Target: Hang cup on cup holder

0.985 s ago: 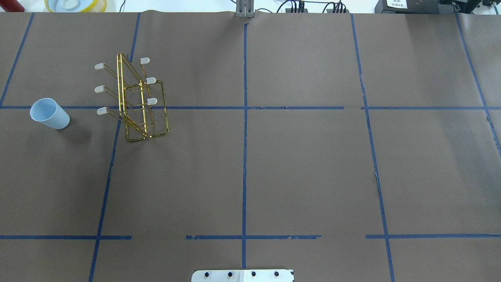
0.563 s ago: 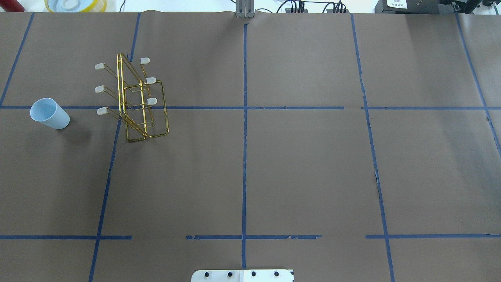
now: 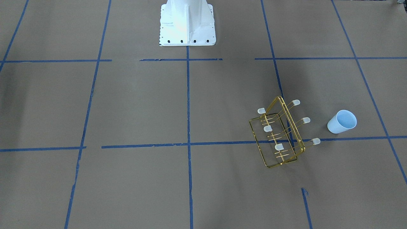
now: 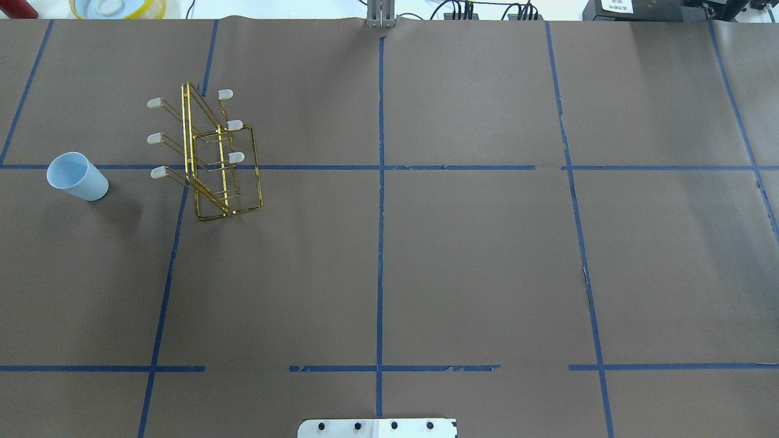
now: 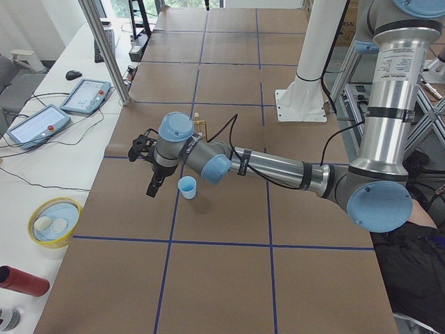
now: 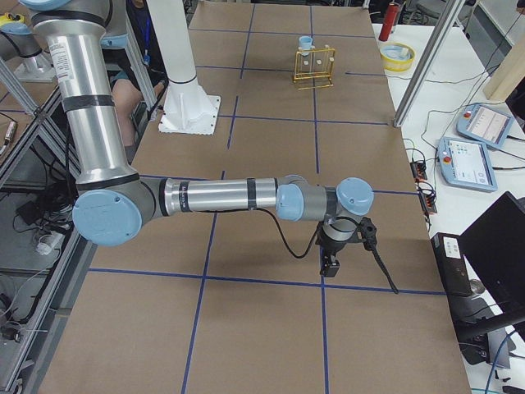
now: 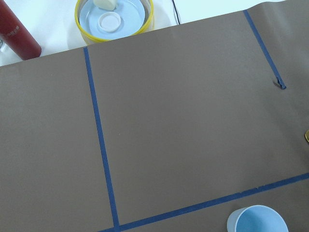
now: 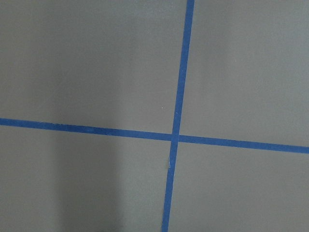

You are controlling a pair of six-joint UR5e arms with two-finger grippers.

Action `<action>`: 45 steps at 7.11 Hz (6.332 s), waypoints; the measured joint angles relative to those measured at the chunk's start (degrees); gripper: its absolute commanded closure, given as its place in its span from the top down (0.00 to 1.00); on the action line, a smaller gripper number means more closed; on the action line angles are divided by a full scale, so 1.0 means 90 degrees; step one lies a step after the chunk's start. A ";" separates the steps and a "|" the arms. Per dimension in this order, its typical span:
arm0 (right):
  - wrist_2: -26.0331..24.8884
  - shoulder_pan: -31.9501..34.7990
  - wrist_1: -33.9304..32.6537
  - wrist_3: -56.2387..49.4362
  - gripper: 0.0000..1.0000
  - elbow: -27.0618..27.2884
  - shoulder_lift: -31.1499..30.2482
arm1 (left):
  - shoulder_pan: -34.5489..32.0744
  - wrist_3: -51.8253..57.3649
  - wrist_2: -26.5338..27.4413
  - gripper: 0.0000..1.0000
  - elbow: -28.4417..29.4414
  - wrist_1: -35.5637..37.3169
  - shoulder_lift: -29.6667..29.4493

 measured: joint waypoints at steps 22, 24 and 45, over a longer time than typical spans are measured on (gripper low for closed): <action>0.0000 0.0000 0.0000 -0.0001 1.00 0.0002 0.0000 | 0.6114 -0.4915 0.9971 1.00 0.1404 -0.6537 0.1727; 0.0000 -0.0002 0.0000 0.0001 1.00 0.0003 0.0000 | 0.6356 -0.4957 1.0235 1.00 0.1556 -0.6538 0.1573; 0.0000 0.0000 0.0000 -0.0002 1.00 0.0000 0.0000 | 0.5909 -0.4946 0.9549 1.00 0.3247 -0.6523 0.0168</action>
